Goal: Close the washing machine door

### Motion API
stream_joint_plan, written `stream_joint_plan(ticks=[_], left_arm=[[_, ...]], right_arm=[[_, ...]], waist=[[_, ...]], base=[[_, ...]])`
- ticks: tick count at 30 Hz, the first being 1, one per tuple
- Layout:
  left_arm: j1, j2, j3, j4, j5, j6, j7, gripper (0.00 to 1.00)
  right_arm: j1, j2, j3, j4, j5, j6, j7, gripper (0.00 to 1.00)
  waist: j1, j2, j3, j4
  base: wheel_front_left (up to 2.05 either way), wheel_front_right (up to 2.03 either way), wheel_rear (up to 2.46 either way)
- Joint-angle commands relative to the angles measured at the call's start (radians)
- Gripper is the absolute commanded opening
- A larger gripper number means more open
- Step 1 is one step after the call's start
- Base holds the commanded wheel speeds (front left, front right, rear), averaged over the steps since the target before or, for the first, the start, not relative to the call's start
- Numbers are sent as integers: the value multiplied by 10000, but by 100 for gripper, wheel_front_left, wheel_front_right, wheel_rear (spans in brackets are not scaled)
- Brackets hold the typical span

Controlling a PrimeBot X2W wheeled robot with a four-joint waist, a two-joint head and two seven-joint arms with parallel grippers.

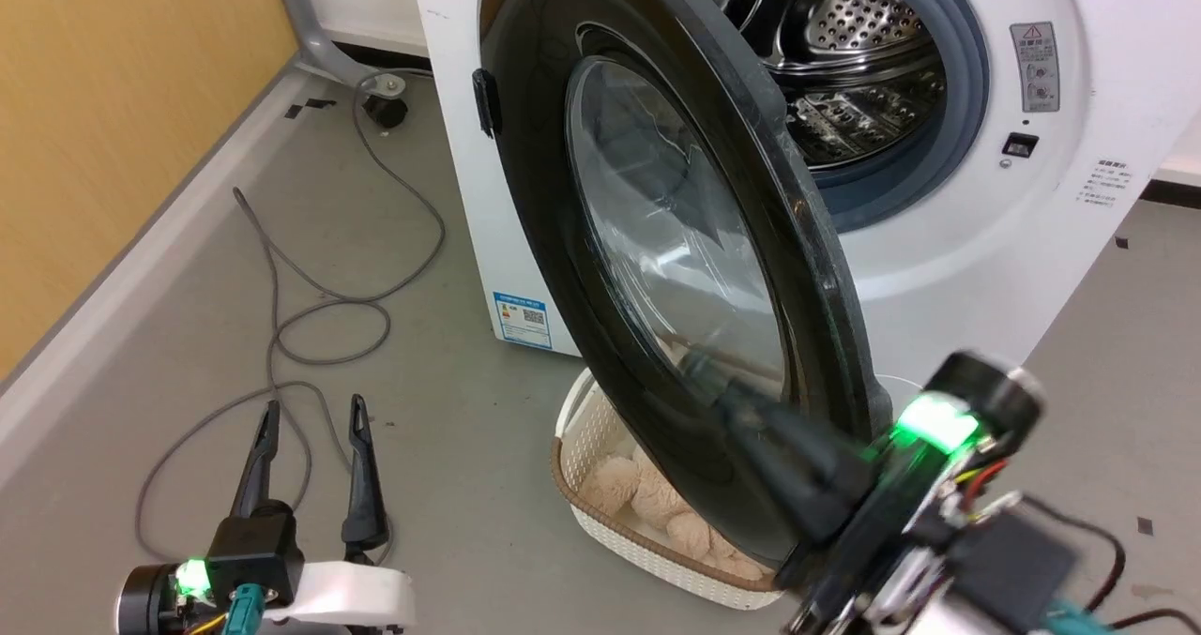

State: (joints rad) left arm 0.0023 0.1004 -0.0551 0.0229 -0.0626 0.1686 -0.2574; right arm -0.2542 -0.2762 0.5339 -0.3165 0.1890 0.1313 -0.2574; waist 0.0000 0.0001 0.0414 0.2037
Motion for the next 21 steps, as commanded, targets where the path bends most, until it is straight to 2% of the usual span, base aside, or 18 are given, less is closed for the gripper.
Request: stream_joint_plan(ticks=[1,8,21], left_arm=[[116,-51,30,-44,63,-45,-43,100],[92,-148,133,-122,175,-101,-43,100],[-137,-287,106,-330,390,-109,-43,100]], right_arm=[[94,-139,103,146,-116,-6,-44,0],[912,-424,592,1350,-225,-6,-44,0],[1620,-367,-452,2963,-76,-6,-44,0]], waist=[[0,-1,20,-30],[0,-1,143,-209],[0,-1,579,-584]], base=[[0,0,0],[0,0,0],[0,0,0]])
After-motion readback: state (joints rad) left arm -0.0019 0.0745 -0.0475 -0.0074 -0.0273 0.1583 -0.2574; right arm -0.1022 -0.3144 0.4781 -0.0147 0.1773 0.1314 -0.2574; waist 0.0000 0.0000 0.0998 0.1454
